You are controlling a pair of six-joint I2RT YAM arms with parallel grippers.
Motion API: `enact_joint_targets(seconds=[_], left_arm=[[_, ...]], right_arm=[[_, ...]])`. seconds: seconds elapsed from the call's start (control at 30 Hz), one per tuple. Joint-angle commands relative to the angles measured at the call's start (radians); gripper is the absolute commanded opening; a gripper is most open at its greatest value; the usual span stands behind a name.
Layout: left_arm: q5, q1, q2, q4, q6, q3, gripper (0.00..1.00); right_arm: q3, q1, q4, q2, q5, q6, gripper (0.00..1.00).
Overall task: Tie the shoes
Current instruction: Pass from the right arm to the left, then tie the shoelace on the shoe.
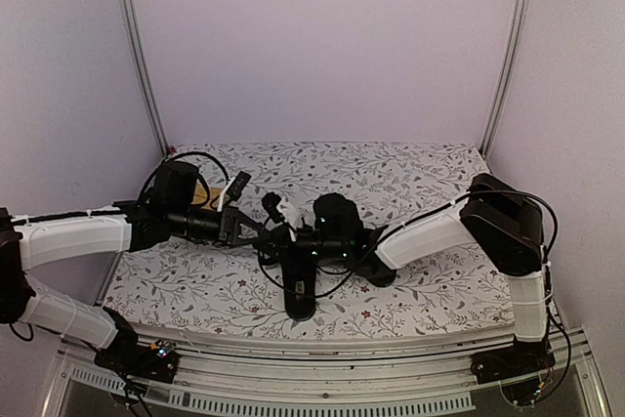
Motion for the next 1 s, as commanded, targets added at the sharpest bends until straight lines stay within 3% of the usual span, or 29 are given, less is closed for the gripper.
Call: enact_joint_targets(seconds=[0.0,0.13,0.2,0.27,0.43,0.67,0.97], left_arm=[[0.015,0.005,0.025,0.036,0.001,0.013,0.03],[0.003,0.006,0.026,0.064,0.070,0.009,0.54],[-0.034,0.006,0.019,0.073,0.134,-0.002,0.66],[-0.083,0.006,0.004,0.115,0.191,-0.043,0.70],[-0.173,0.003,0.032,0.249,0.322,-0.140,0.69],[-0.280,-0.013,0.144,0.387,0.429,-0.207,0.41],[-0.277,-0.068,0.276,0.492,0.508,-0.212,0.41]], right_arm=[[-0.039,0.005,0.064,-0.059,0.076,0.013,0.02],[-0.139,0.003,0.089,-0.142,0.154,0.039,0.02],[-0.175,-0.002,0.084,-0.169,0.179,0.060,0.02],[-0.210,-0.014,0.089,-0.194,0.188,0.090,0.02],[-0.256,-0.046,0.098,-0.232,0.167,0.187,0.02],[-0.265,-0.078,0.102,-0.239,0.124,0.264,0.02],[-0.264,-0.096,0.119,-0.230,0.097,0.299,0.02]])
